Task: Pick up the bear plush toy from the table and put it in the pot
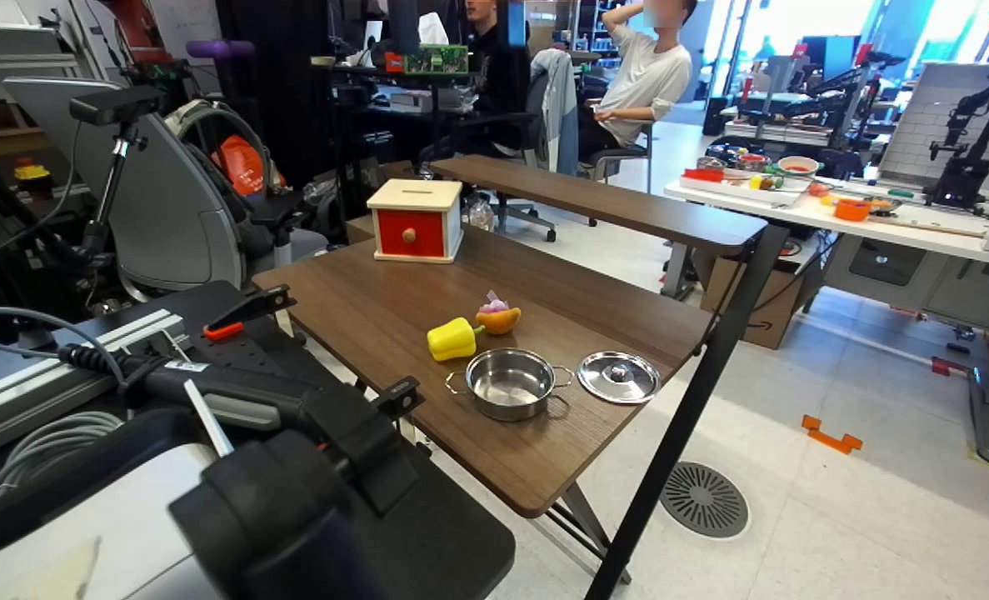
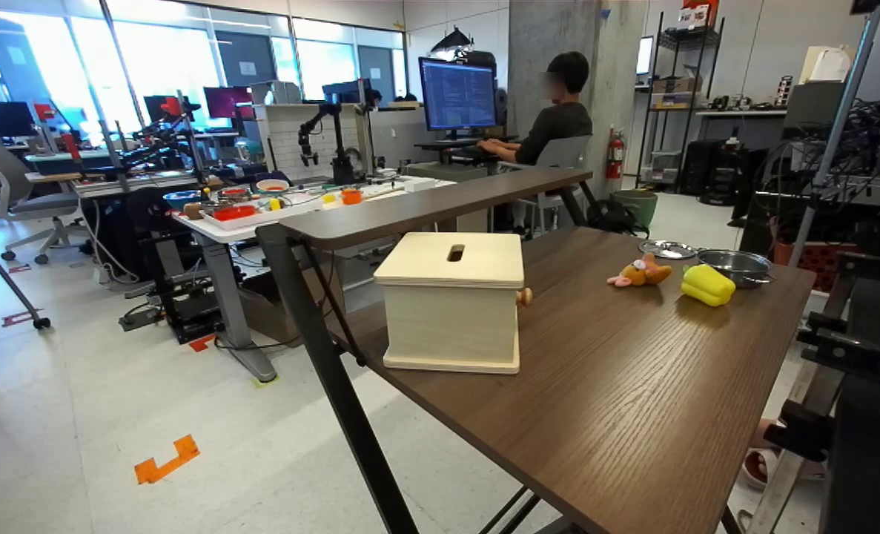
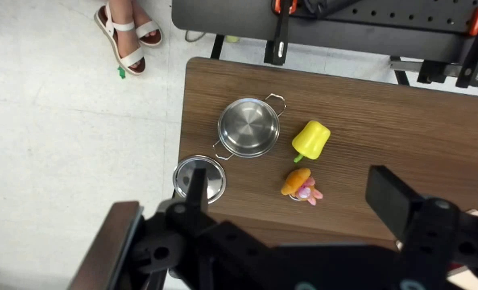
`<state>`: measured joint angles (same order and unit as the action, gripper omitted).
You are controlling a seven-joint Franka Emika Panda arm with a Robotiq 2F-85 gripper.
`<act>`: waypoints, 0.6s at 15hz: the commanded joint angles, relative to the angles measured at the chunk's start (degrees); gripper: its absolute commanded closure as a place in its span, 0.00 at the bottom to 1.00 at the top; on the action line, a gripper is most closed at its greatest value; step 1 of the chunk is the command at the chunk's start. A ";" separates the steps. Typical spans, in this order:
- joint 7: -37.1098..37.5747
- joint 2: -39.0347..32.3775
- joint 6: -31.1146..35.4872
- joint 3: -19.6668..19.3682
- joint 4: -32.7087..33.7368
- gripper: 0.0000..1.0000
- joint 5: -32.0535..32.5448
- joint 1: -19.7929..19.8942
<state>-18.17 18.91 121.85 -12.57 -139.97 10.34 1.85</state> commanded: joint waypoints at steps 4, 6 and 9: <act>-3.95 -23.73 19.00 4.89 7.80 0.00 -10.06 -1.39; -6.49 -30.07 24.03 6.88 9.96 0.00 -13.71 -0.15; -9.40 -39.03 29.70 10.36 13.34 0.00 -16.36 2.40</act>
<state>-23.72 -11.76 147.45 -5.66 -131.27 -2.92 1.19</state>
